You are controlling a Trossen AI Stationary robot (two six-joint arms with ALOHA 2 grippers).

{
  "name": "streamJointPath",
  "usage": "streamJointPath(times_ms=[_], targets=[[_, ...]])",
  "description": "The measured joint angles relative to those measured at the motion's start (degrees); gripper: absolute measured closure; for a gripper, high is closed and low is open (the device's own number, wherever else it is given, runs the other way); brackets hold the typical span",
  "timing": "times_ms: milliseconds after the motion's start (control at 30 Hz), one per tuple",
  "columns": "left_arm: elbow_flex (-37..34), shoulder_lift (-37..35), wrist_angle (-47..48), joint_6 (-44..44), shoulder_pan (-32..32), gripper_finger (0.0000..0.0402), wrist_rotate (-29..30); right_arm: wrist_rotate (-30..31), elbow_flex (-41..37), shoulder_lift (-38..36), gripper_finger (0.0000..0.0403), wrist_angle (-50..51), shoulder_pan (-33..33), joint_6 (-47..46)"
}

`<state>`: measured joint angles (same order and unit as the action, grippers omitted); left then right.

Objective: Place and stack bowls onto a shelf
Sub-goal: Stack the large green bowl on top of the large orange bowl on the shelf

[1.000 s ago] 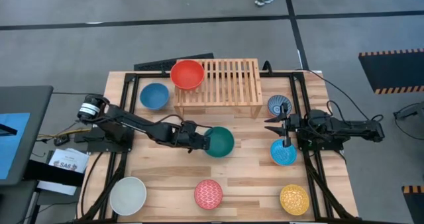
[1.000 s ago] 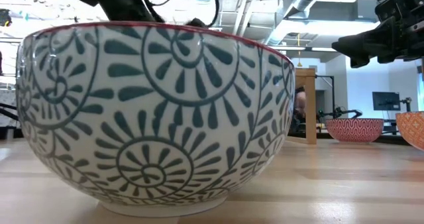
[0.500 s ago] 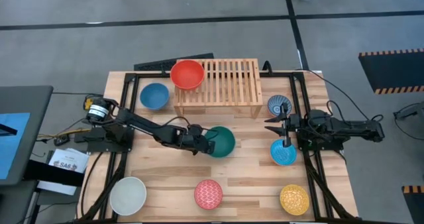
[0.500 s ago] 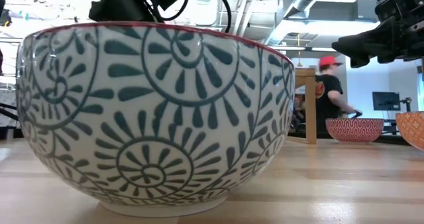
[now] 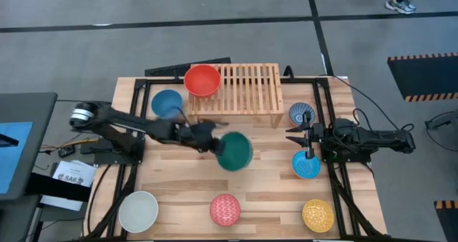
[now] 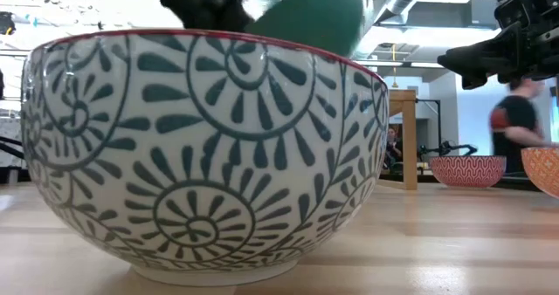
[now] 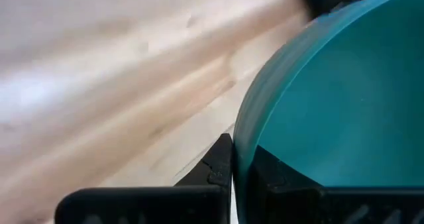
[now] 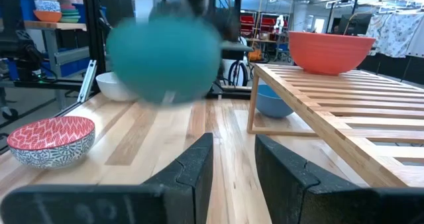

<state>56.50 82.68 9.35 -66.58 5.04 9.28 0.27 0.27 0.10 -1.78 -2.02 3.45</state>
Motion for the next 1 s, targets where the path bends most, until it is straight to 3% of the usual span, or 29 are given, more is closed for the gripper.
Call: streamJointPath(times_ms=[133,267,467,633,767,1000], targets=[[4.8,-7.8,7.1,5.4,-3.7,0.0401,0.5,0.0,0.0,0.0,0.0265,0.0,0.0,0.0],[15.6,-11.2,17.2,13.1,-8.6,0.0401,0.6,0.0,0.0,0.0,0.0265,0.0,0.0,0.0],[37.5,-7.7,36.2,28.1,-20.2,0.0401,3.4,0.0,0.0,0.0,0.0265,0.0,0.0,0.0],[51.0,-1.6,47.6,36.6,-31.7,0.0402,1.5,0.0,0.0,0.0,0.0265,0.0,0.0,0.0],[56.2,2.9,54.7,40.9,-38.3,0.0401,-1.0,0.0,0.0,0.0,0.0265,0.0,0.0,0.0],[57.0,9.0,61.8,45.4,-43.4,0.0401,-7.5,0.0,0.0,0.0,0.0265,0.0,0.0,0.0]])
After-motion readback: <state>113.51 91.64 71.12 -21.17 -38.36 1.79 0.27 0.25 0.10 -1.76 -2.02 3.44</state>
